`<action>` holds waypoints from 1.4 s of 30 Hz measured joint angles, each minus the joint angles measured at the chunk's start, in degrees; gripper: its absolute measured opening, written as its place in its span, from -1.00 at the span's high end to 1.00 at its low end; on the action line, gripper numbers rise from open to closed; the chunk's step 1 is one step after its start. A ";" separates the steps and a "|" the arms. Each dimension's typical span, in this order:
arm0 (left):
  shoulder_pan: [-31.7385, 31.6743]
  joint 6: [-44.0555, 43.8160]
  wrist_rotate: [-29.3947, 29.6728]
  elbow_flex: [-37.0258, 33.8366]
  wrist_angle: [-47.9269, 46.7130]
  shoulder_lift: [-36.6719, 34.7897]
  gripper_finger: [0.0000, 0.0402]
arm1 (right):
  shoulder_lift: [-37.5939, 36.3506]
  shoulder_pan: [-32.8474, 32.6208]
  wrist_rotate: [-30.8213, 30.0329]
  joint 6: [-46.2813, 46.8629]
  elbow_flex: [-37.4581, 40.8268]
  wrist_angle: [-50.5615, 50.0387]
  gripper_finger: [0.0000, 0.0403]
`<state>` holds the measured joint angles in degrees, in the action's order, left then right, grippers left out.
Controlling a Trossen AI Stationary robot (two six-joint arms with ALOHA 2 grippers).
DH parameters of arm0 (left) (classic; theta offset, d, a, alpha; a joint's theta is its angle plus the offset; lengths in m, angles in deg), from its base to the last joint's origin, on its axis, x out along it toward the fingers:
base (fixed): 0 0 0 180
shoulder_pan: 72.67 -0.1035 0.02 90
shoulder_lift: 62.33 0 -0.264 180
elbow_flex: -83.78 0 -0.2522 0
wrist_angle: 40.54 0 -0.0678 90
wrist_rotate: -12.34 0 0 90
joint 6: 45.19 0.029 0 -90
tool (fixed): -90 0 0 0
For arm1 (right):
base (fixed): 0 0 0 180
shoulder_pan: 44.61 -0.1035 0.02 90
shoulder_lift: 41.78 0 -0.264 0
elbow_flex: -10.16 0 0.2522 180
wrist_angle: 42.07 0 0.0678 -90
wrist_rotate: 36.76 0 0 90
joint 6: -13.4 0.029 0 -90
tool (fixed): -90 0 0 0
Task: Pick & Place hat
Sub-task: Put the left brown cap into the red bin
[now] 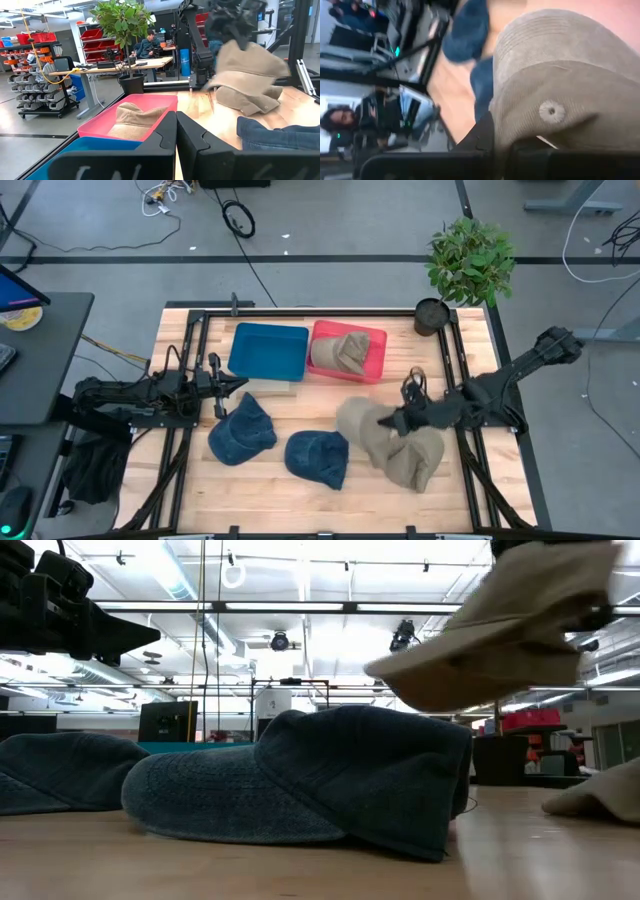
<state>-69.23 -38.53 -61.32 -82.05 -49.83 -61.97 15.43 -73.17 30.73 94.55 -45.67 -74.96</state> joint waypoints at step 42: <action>0.00 0.00 0.00 0.00 -0.02 0.00 0.99 | 10.66 59.97 50.17 -55.29 -14.89 -7.34 0.97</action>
<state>-69.23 -38.54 -61.32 -82.05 -49.85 -61.97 26.08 -13.21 80.90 39.26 -60.56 -82.30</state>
